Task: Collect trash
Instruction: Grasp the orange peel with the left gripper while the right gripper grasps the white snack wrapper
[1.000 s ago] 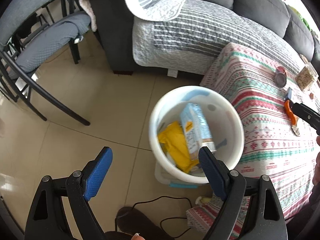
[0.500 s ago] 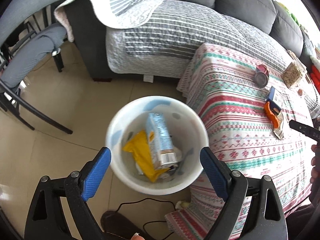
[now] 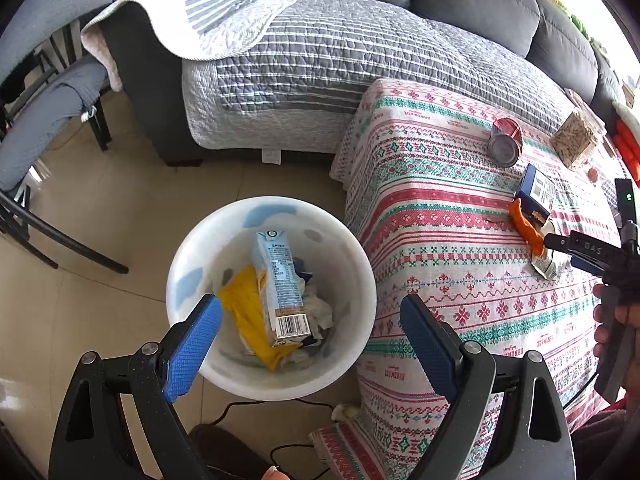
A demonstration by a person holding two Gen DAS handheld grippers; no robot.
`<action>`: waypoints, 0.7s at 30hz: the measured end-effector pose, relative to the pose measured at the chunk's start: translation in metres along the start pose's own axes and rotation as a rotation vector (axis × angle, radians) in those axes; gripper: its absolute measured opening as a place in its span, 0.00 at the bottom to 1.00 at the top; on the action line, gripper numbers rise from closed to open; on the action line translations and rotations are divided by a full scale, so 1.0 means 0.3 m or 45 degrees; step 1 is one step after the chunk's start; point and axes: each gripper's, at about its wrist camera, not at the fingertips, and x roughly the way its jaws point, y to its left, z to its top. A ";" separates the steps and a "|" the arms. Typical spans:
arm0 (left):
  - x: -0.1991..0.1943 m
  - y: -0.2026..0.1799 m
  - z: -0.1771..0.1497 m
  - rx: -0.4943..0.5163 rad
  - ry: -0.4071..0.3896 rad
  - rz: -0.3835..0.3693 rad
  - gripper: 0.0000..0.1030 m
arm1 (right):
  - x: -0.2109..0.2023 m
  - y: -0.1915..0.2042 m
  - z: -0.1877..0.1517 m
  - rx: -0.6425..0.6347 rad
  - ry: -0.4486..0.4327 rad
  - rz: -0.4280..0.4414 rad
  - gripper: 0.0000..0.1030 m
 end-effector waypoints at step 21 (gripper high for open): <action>0.081 -0.406 0.068 0.166 0.019 -0.125 0.90 | -0.045 -0.113 -0.024 -0.022 0.028 0.031 0.32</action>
